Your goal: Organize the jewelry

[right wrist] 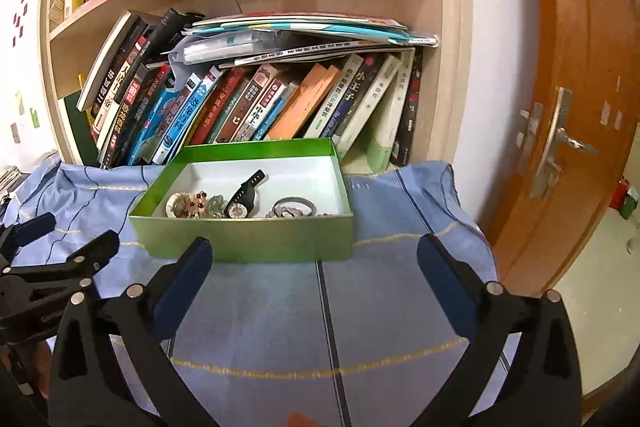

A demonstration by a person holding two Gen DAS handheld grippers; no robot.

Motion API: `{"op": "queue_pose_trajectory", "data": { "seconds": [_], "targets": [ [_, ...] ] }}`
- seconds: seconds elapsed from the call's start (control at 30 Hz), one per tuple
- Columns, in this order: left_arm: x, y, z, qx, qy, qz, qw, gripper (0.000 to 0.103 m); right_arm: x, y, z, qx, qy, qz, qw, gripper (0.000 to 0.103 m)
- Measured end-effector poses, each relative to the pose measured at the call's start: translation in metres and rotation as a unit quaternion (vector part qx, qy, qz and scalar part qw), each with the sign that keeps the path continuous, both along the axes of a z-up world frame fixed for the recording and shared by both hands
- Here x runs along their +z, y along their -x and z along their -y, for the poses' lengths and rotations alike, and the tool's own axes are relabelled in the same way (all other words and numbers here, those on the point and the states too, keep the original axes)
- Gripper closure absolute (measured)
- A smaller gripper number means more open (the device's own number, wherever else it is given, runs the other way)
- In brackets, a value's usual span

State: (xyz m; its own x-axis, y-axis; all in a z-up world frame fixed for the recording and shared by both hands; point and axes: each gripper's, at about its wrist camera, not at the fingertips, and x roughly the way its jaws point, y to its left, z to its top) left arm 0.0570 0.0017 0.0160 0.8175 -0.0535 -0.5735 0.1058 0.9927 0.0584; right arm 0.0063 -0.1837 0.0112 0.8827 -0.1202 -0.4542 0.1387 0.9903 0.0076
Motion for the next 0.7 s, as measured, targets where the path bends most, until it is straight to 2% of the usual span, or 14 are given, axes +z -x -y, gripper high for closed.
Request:
{"op": "queue_pose_trajectory", "data": {
  "seconds": [0.2, 0.7],
  "targets": [
    [0.015, 0.025, -0.002, 0.004, 0.005, 0.027, 0.9996, 0.004, 0.003, 0.013, -0.007, 0.003, 0.004, 0.008, 1.0, 0.003],
    [0.024, 0.039, -0.001, 0.008, 0.005, 0.036, 0.9993, 0.004, 0.008, 0.021, -0.01, 0.009, 0.003, 0.016, 1.0, 0.003]
  ]
}}
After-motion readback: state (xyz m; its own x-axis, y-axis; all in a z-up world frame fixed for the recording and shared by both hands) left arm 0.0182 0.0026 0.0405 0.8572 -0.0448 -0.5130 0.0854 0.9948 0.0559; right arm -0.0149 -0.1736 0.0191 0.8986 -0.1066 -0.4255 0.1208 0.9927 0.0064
